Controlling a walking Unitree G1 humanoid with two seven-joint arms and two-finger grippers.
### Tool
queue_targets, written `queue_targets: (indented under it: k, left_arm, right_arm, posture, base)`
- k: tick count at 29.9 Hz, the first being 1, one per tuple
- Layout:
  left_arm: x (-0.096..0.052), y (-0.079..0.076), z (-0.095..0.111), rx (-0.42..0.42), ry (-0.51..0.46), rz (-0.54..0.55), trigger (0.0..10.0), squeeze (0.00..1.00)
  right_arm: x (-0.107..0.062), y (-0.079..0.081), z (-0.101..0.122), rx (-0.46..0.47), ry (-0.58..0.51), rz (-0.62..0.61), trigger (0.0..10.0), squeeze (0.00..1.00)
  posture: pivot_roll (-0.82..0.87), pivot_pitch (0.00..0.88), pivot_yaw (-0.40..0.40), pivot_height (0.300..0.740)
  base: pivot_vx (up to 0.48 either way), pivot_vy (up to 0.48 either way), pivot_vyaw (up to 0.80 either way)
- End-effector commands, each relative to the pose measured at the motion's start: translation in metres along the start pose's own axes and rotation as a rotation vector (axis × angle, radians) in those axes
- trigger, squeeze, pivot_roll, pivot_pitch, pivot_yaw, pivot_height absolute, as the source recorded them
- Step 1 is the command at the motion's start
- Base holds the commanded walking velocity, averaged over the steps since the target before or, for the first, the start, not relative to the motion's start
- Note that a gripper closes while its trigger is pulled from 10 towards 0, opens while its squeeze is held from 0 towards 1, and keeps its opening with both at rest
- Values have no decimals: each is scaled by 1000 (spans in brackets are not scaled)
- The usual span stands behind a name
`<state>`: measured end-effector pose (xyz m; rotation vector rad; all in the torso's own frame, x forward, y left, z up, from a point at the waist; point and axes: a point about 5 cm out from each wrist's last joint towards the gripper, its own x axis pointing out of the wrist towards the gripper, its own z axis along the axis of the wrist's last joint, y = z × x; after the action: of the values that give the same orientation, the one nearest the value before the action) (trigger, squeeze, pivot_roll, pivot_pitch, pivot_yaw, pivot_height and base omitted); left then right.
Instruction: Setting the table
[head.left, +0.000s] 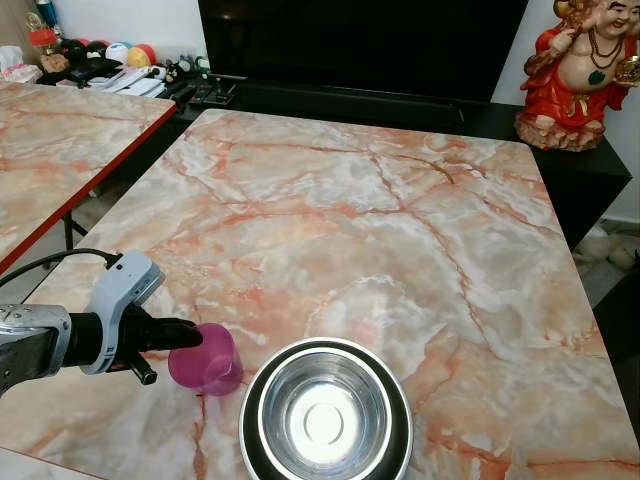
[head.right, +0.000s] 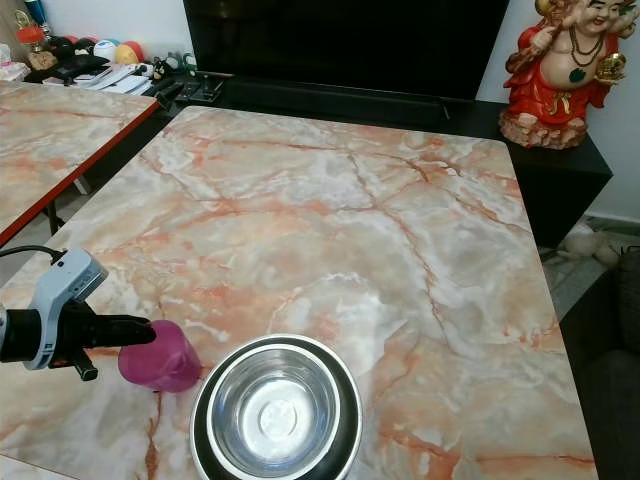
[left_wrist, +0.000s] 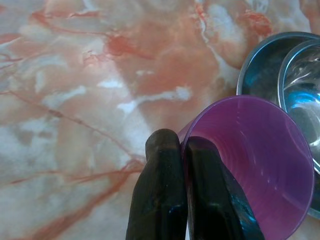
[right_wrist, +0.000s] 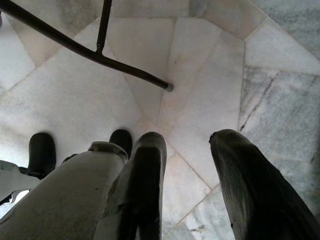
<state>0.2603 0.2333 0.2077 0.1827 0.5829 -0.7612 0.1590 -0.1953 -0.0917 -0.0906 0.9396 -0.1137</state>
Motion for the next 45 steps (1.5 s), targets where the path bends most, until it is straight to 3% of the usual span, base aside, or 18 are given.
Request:
queue_targets:
  k: [1, 13, 14, 25, 31, 32, 33, 39, 45]
  left_arm:
    - [0, 1, 2, 9, 3, 18, 10000, 392]
    - [1, 0, 3, 9, -3, 20, 10000, 412]
    - [1, -1, 3, 9, -3, 20, 10000, 525]
    - [3, -3, 4, 12, -8, 13, 10000, 514]
    - [4, 1, 5, 14, -18, 43, 10000, 431]
    - [4, 1, 5, 13, -20, 45, 10000, 373]
    - [4, 2, 6, 16, -31, 58, 10000, 0]
    - [2, 5, 18, 20, -122, 80, 10000, 0]
    - [-8, 4, 21, 44, -127, 69, 10000, 0]
  right_arm:
    - [-2, -4, -8, 10, 27, -11, 10000, 0]
    - [-2, 0, -10, 10, 37, -7, 10000, 0]
    - [-2, 1, -10, 10, 36, -5, 10000, 0]
    - [-2, 3, -8, 9, 32, -7, 10000, 0]
    - [-1, 0, -6, 9, 24, -9, 10000, 0]
    - [-1, 0, -6, 9, 23, -9, 10000, 0]
    - [-1, -1, -6, 9, 22, -10, 10000, 0]
    - [-1, -2, -5, 8, 18, -11, 10000, 0]
    - [-1, -1, -6, 4, 18, -8, 10000, 0]
  posture:
    - [131, 129, 13, 740]
    - [132, 135, 13, 740]
    - [131, 136, 12, 740]
    - [126, 138, 11, 740]
    - [126, 139, 9, 740]
    - [126, 139, 9, 740]
    - [126, 139, 9, 740]
    - [127, 140, 6, 740]
    - [131, 139, 3, 740]
  base:
    - [0, 0, 0]
    - [0, 0, 0]
    - [0, 0, 0]
    - [0, 0, 0]
    - [0, 0, 0]
    - [0, 0, 0]
    - [0, 0, 0]
    - [0, 0, 0]
    - [0, 0, 0]
